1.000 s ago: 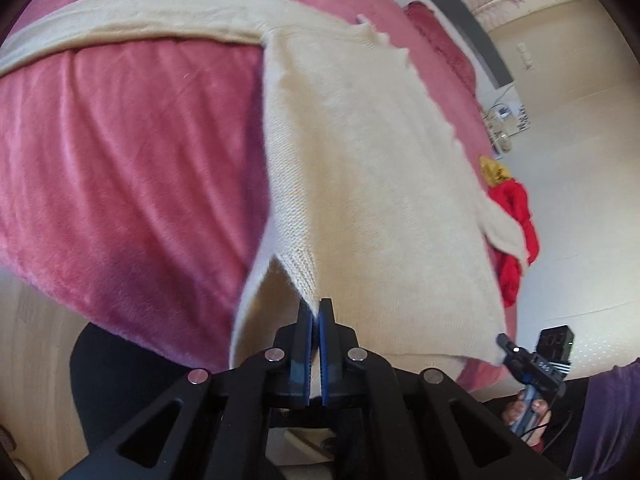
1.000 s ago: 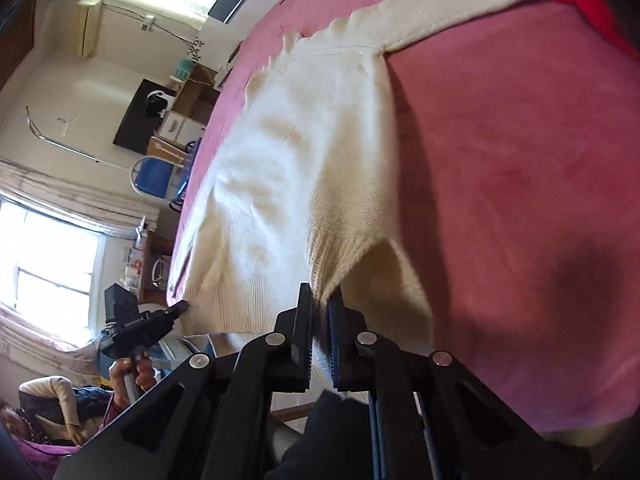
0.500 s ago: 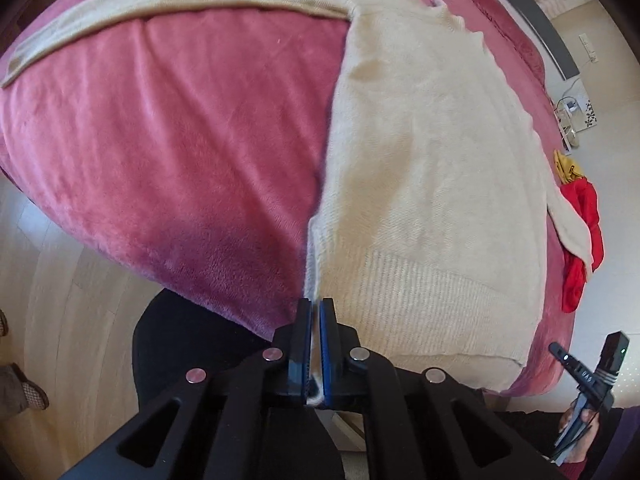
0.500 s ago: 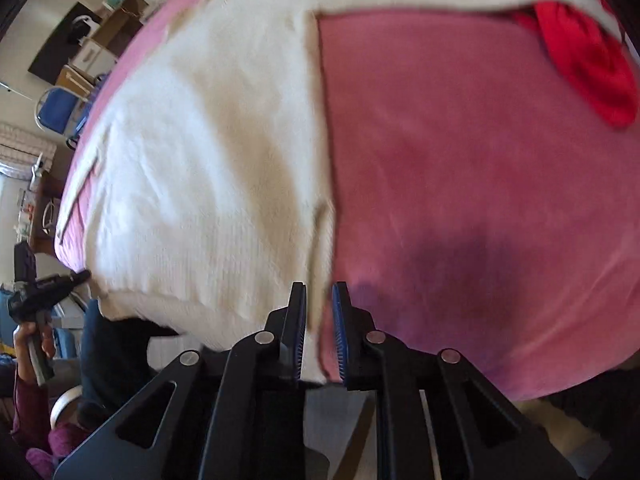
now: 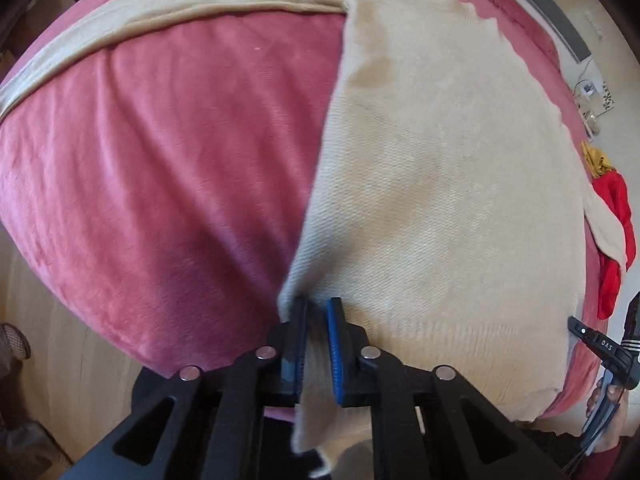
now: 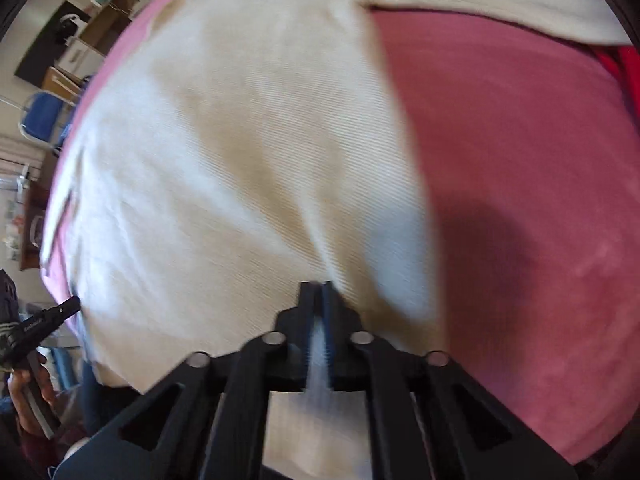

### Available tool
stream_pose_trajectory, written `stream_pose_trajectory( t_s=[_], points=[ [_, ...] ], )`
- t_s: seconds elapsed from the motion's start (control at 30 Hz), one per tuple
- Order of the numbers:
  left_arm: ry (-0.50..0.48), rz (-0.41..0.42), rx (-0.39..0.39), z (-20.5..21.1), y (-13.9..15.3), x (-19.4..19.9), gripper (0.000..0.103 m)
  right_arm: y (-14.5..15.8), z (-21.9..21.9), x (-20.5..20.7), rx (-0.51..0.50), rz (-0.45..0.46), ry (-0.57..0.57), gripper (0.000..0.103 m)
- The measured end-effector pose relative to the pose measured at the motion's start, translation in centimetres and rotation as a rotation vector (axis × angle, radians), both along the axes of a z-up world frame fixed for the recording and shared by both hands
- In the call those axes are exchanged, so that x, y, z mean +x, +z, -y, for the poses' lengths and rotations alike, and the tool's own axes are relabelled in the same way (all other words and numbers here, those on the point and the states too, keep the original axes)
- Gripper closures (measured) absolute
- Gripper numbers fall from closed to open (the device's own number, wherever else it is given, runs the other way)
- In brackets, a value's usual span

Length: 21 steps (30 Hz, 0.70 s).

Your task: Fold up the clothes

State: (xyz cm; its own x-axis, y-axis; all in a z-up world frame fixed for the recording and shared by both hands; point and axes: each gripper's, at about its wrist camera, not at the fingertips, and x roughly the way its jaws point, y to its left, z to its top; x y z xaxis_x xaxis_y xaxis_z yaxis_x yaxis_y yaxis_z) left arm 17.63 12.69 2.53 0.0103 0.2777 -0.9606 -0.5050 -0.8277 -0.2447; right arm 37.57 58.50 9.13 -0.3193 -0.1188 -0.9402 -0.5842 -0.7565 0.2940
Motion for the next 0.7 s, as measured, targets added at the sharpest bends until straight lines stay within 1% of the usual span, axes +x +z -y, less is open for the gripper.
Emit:
stream_pose_trajectory(
  t_s=[0.07, 0.1, 0.13, 0.17, 0.2, 0.27, 0.3, 0.33, 0.37, 0.4, 0.43, 0.5, 0.53, 0.57, 0.63, 0.67, 0.7],
  points=[
    [0.027, 0.005, 0.019, 1.4, 0.8, -0.5, 0.093, -0.6, -0.5, -0.4, -0.004, 0.019, -0.008, 0.103],
    [0.041, -0.027, 0.057, 1.7, 2.1, -0.9, 0.093, -0.9, -0.8, -0.6, -0.006, 0.029, -0.013, 0.096],
    [0.056, -0.059, 0.094, 1.9, 3.5, -1.3, 0.093, -0.5, -0.9, -1.4, -0.003, 0.015, -0.001, 0.095],
    [0.068, -0.072, 0.133, 1.6, 4.6, -1.9, 0.093, 0.6, -0.7, -2.7, 0.004, -0.016, 0.020, 0.095],
    [0.069, -0.058, 0.188, 0.8, 5.5, -2.5, 0.091, 1.6, -0.6, -3.9, 0.012, -0.047, 0.042, 0.095],
    [0.054, -0.059, 0.249, -1.8, 6.8, -3.5, 0.090, 3.4, -0.4, -6.9, 0.020, -0.115, 0.083, 0.093],
    [0.035, -0.069, 0.251, -3.6, 6.9, -3.7, 0.090, 3.9, -0.3, -8.9, 0.014, -0.150, 0.096, 0.091],
    [0.003, -0.067, 0.255, -6.2, 6.5, -4.1, 0.090, 3.9, -0.4, -10.8, -0.001, -0.169, 0.101, 0.089],
    [-0.019, -0.070, 0.240, -8.0, 5.6, -4.3, 0.090, 3.5, -0.6, -12.6, -0.024, -0.167, 0.098, 0.088],
    [-0.037, -0.084, 0.179, -10.1, 4.4, -5.1, 0.090, 2.8, -0.8, -13.9, -0.034, -0.154, 0.092, 0.087],
    [-0.047, -0.085, 0.108, -9.5, 3.3, -4.9, 0.090, 2.1, -1.0, -14.8, -0.019, -0.122, 0.087, 0.087],
    [-0.038, -0.030, 0.012, -8.6, 0.0, -5.6, 0.090, -0.2, -1.9, -14.5, 0.033, -0.003, 0.085, 0.087],
    [-0.041, -0.029, 0.017, -7.8, -0.6, -5.8, 0.091, -1.4, -2.5, -14.0, 0.060, 0.061, 0.085, 0.089],
    [-0.036, -0.037, 0.013, -7.0, -0.4, -6.0, 0.093, -1.9, -3.2, -13.4, 0.082, 0.094, 0.078, 0.092],
    [-0.015, -0.050, 0.013, -5.8, 0.4, -6.5, 0.095, -1.7, -5.0, -12.0, 0.122, 0.126, 0.051, 0.094],
    [-0.007, -0.061, 0.049, -6.1, 1.4, -6.9, 0.095, -1.1, -5.4, -12.0, 0.136, 0.128, 0.045, 0.094],
    [0.000, -0.072, 0.085, -6.4, 2.4, -7.3, 0.095, -0.4, -5.6, -12.2, 0.144, 0.116, 0.049, 0.091]
  ],
)
